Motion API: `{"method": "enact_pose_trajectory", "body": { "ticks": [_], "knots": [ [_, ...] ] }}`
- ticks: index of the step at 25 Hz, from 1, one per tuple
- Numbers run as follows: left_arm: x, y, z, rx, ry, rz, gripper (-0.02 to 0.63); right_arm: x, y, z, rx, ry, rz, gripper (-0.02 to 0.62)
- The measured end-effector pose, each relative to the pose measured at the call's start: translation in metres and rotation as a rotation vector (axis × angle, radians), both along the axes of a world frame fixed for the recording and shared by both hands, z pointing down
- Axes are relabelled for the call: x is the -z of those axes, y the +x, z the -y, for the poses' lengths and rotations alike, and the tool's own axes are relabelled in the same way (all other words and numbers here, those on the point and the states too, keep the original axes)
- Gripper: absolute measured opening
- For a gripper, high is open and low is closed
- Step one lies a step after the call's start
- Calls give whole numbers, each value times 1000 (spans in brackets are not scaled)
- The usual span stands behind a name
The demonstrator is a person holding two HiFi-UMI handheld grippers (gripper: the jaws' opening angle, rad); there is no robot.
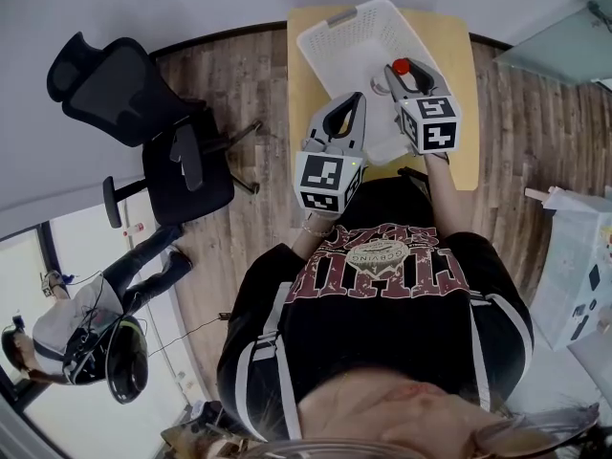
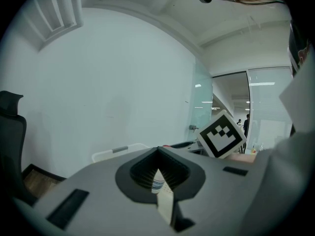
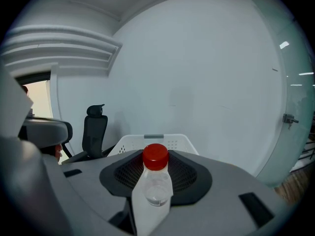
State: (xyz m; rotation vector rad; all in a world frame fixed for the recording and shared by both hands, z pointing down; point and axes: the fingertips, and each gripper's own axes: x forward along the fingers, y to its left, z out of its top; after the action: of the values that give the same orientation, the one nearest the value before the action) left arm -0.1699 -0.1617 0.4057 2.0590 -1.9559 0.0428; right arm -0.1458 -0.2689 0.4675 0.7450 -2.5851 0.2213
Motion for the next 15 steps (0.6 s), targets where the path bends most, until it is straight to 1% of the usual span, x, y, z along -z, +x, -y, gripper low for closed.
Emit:
{"method": "enact_pose_trajectory", "body": {
  "ticks": [8, 15],
  "knots": [
    [0, 14, 3, -34, 3, -3, 46, 26, 15, 0, -18, 37, 37, 156],
    [0, 23, 5, -59, 8, -5, 46, 38, 25, -2, -32, 54, 50, 156]
  ]
}}
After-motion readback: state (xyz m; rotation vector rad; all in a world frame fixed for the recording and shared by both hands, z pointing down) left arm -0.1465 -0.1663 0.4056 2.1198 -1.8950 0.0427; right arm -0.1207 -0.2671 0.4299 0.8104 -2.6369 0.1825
